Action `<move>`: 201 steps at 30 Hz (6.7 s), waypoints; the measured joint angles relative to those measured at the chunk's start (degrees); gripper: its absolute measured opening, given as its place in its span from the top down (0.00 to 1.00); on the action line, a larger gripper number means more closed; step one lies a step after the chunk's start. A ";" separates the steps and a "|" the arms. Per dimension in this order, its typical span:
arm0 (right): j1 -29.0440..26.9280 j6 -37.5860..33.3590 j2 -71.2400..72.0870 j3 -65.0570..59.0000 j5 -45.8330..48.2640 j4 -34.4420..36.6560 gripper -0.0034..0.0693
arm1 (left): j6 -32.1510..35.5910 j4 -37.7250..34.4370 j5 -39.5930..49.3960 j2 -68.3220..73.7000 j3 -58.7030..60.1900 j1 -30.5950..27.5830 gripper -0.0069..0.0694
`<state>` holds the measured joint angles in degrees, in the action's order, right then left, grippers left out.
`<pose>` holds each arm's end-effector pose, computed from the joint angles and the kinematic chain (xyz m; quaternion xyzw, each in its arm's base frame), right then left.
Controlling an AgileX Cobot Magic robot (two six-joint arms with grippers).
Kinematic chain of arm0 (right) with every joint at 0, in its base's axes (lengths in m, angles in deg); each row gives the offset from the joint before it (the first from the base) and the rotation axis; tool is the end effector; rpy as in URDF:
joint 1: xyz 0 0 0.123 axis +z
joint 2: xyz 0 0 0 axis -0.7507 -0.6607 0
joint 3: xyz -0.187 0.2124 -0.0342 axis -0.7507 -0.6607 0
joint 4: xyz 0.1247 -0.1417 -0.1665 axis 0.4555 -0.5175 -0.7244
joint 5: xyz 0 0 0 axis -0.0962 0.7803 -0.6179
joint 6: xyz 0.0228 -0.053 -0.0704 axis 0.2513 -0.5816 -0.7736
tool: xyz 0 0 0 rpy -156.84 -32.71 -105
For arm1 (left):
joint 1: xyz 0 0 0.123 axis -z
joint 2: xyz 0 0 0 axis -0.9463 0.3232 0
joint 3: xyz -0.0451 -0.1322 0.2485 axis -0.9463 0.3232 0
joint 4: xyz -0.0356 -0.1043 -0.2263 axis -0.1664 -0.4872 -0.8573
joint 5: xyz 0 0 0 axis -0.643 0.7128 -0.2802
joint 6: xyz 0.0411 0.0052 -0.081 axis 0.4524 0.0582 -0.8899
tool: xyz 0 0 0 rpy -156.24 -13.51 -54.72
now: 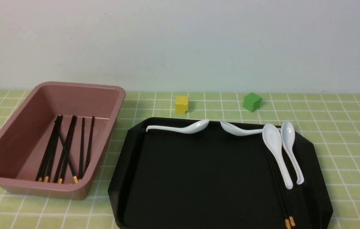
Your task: On green tablecloth take chopsticks from black tray and put them in box.
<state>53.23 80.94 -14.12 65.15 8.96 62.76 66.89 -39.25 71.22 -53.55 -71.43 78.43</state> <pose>0.0523 0.0035 0.1743 0.0312 0.8030 0.0669 0.5913 0.0511 -0.0105 0.1690 -0.0903 0.8057 -0.1633 0.5622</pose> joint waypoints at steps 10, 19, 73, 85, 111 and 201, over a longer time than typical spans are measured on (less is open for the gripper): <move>0.00 0.00 0.00 0.00 0.00 0.00 0.67 | 0.00 0.00 0.00 0.00 0.00 0.00 0.60; 0.00 0.00 0.00 0.00 0.00 0.00 0.66 | 0.00 0.00 0.00 0.00 0.00 0.00 0.60; 0.07 12.99 0.00 -0.15 -7.68 29.47 0.63 | 0.00 0.00 0.00 0.00 0.00 0.00 0.60; 0.36 -12.27 -17.53 28.29 -7.36 27.45 0.77 | 0.00 0.00 0.00 0.00 0.00 0.00 0.60; 14.04 -6.03 -87.42 47.15 17.37 15.88 0.93 | 0.00 0.00 0.00 0.00 0.00 0.00 0.60; 40.07 -18.81 -143.36 132.71 18.67 43.81 0.69 | 0.00 0.00 0.05 0.00 0.00 0.00 0.60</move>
<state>93.30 62.13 -157.48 197.86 27.63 106.57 66.89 -39.25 71.27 -53.55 -71.43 78.43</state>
